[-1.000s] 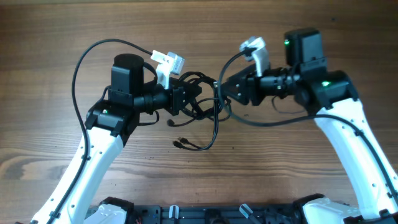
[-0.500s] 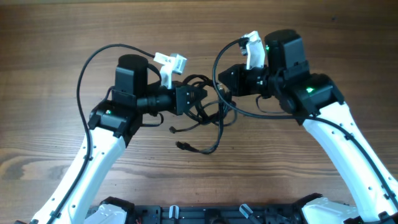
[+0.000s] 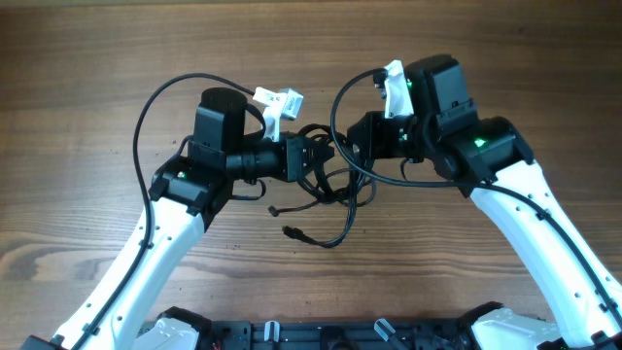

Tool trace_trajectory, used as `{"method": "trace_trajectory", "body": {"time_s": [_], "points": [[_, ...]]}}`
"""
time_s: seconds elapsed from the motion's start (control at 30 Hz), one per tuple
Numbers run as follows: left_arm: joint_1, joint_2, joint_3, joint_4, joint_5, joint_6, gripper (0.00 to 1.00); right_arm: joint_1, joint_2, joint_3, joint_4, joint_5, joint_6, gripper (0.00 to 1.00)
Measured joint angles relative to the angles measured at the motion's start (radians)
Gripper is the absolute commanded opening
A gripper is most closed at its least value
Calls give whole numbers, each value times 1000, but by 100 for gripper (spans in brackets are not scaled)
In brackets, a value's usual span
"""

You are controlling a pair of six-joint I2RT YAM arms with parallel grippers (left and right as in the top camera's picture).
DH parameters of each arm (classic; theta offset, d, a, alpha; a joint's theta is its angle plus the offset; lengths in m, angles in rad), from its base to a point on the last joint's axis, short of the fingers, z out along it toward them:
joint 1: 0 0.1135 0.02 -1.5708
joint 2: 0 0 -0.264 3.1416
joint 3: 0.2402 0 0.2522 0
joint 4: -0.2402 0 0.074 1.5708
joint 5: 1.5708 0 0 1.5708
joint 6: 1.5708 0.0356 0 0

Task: Untangle cables

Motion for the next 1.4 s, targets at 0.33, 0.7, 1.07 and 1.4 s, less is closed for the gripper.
{"method": "trace_trajectory", "body": {"time_s": [0.33, 0.7, 1.07, 1.4], "points": [[0, 2, -11, 90, -9, -92, 4, 53, 0, 0, -90, 83, -1, 4], [1, 8, -21, 285, -77, -324, 4, 116, 43, -129, -46, 66, 55, 4], [3, 9, -18, 214, -217, -436, 4, -17, 39, -134, -9, -21, -58, 20], [3, 14, -14, -37, -419, -909, 4, -75, -95, -93, -17, -196, -428, 37]]}}
